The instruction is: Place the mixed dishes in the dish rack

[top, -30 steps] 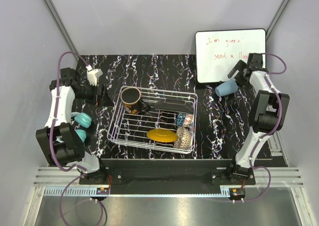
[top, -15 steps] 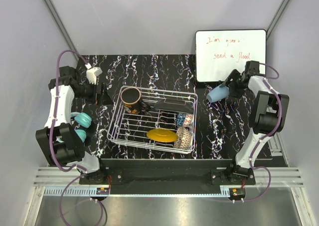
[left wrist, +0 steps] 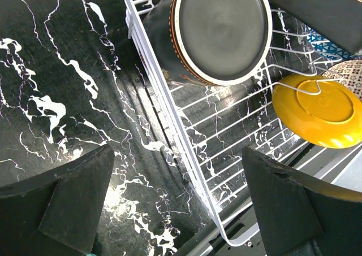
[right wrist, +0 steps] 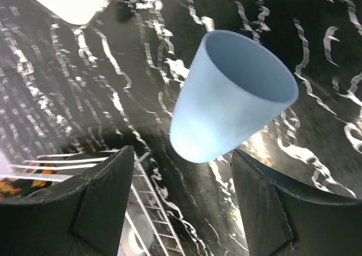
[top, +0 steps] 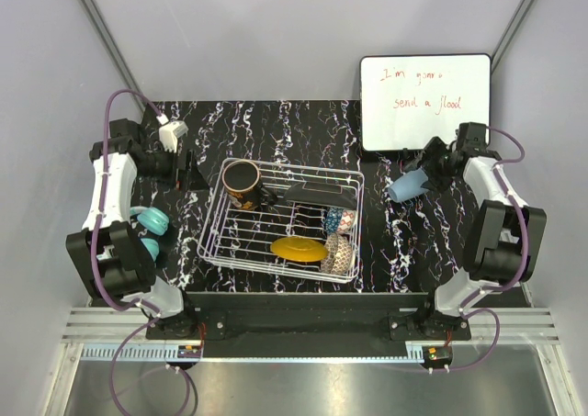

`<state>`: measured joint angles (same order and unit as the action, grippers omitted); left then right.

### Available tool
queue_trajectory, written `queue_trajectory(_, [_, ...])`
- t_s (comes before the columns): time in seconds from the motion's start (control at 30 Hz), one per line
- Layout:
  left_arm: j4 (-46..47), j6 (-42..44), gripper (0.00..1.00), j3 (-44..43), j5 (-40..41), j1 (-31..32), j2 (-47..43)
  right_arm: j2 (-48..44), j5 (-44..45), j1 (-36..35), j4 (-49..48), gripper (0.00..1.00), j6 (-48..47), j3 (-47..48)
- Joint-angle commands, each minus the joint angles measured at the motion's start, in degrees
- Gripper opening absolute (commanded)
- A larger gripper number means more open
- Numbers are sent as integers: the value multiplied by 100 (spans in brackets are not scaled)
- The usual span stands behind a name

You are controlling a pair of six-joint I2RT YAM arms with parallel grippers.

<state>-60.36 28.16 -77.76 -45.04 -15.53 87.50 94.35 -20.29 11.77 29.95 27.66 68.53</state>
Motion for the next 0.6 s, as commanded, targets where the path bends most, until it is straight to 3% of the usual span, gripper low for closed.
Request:
queue_trajectory(0.0, [77,-21,99,-240,-172,6,30,-277,491,-8,116,78,-129,81])
queue_trajectory(0.23, [86,-4,99,-205,-128,6,-67,-66,1632,9,203,82,-357,1126])
queue_trajectory(0.4, [86,-21,99,-152,-154,15,-84,478,1661,124,300,83,-630,1584])
queue_trajectory(0.57, [77,31,99,-187,-84,6,-198,787,1581,141,292,81,-657,1286])
